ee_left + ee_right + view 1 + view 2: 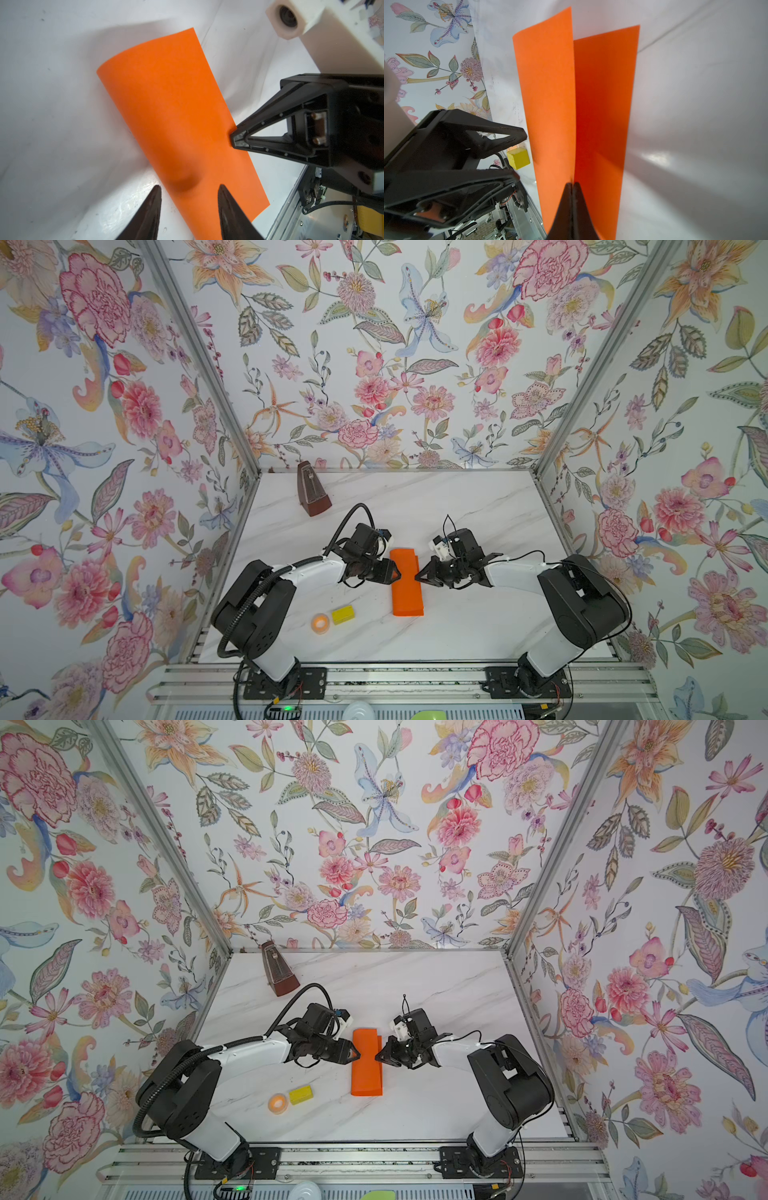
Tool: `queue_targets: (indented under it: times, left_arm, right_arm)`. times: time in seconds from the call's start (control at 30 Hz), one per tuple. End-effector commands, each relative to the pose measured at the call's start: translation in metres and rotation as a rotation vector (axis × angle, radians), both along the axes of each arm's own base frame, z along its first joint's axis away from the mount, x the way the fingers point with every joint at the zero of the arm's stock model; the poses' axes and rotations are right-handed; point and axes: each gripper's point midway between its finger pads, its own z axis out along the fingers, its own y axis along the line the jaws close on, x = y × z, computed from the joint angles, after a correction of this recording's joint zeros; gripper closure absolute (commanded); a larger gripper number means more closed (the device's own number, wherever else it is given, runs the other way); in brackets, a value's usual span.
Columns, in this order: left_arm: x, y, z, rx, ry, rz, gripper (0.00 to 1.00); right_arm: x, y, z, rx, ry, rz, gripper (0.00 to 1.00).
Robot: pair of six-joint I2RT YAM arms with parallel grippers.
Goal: Fold a paper plane with a square sheet of paper (fold left side to right side)
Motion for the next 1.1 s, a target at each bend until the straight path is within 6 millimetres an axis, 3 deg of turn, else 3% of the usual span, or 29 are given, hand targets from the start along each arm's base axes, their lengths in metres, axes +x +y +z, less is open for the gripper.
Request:
queue_targets:
  times: [0.0, 0.4, 1.07]
  left_arm:
    - [0.001, 0.000, -0.007, 0.036, 0.004, -0.006, 0.48]
    - [-0.003, 0.000, -0.033, 0.065, 0.054, -0.013, 0.47]
    - [-0.006, 0.005, -0.048, 0.096, 0.086, -0.006, 0.52]
  right_arm:
    - [-0.004, -0.006, -0.017, -0.038, 0.021, -0.004, 1.00]
    - [-0.004, -0.008, -0.028, -0.064, 0.034, -0.021, 1.00]
    - [-0.007, -0.008, -0.036, -0.076, 0.047, -0.021, 1.00]
